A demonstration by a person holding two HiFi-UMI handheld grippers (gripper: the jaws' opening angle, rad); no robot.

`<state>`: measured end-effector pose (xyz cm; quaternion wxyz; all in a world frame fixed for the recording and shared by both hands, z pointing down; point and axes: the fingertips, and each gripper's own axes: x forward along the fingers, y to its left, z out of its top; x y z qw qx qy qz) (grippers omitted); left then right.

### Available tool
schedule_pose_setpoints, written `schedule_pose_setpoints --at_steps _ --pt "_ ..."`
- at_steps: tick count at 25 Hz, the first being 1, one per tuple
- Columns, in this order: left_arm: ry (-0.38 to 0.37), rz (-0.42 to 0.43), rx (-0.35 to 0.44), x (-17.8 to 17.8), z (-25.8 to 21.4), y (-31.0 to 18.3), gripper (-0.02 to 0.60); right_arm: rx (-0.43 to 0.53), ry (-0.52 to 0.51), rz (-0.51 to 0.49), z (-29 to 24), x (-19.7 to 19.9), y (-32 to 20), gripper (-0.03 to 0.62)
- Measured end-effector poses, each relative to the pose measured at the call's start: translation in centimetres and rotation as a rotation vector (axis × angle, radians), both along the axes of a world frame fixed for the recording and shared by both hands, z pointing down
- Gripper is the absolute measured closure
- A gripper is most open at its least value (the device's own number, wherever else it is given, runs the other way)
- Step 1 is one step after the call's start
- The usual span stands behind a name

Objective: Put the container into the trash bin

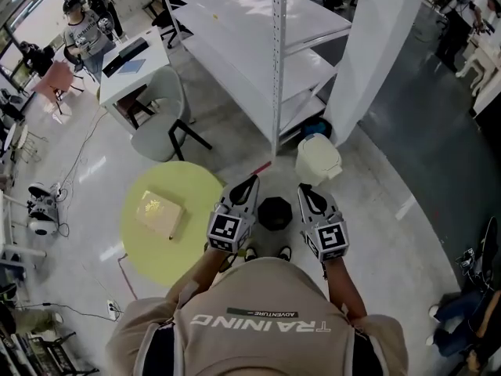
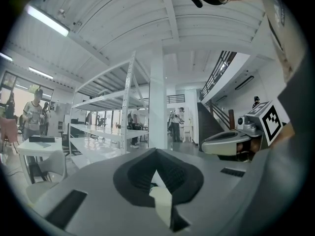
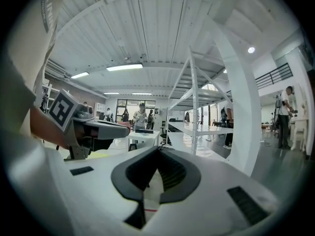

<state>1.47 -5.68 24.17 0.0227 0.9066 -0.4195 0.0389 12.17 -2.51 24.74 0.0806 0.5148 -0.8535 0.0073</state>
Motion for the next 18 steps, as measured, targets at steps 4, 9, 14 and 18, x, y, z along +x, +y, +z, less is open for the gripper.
schedule_pose_setpoints --at_steps 4,9,14,18 --pt "0.021 0.004 -0.021 -0.03 0.11 -0.01 0.580 -0.004 -0.003 -0.001 0.11 -0.11 -0.26 0.589" --pt "0.034 0.011 -0.022 -0.08 -0.49 0.13 0.580 0.004 -0.005 -0.009 -0.09 -0.49 -0.41 0.589" --pt "0.025 0.003 -0.026 -0.55 0.12 -0.06 0.580 0.005 -0.006 -0.008 0.08 -0.68 -0.63 0.591" --pt "0.027 -0.006 -0.027 -0.62 -0.06 -0.09 0.580 0.000 -0.004 -0.008 0.05 -0.46 -0.54 0.591"
